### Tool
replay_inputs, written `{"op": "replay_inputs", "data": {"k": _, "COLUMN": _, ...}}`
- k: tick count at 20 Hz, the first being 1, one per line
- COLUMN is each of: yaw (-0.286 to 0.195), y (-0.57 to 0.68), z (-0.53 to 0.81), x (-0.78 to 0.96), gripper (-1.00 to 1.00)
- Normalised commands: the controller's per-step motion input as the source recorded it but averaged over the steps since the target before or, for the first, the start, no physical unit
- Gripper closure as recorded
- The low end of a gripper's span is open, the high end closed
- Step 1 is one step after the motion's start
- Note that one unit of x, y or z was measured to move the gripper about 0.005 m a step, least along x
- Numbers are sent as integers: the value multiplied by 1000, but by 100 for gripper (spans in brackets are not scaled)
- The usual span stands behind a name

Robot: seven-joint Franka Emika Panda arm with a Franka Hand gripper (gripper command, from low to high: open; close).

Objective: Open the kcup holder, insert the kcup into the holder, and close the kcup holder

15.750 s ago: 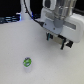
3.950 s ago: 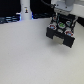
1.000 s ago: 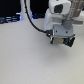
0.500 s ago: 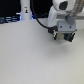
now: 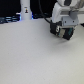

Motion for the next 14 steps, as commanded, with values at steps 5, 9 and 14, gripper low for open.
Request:
{"op": "replay_inputs", "data": {"k": 5, "yaw": 97, "y": 401, "z": 7, "x": -701, "gripper": -100}}
{"op": "replay_inputs", "data": {"k": 9, "yaw": 94, "y": 396, "z": -4, "x": -718, "gripper": -100}}
{"op": "replay_inputs", "data": {"k": 14, "yaw": 79, "y": 444, "z": 8, "x": -698, "gripper": -100}}
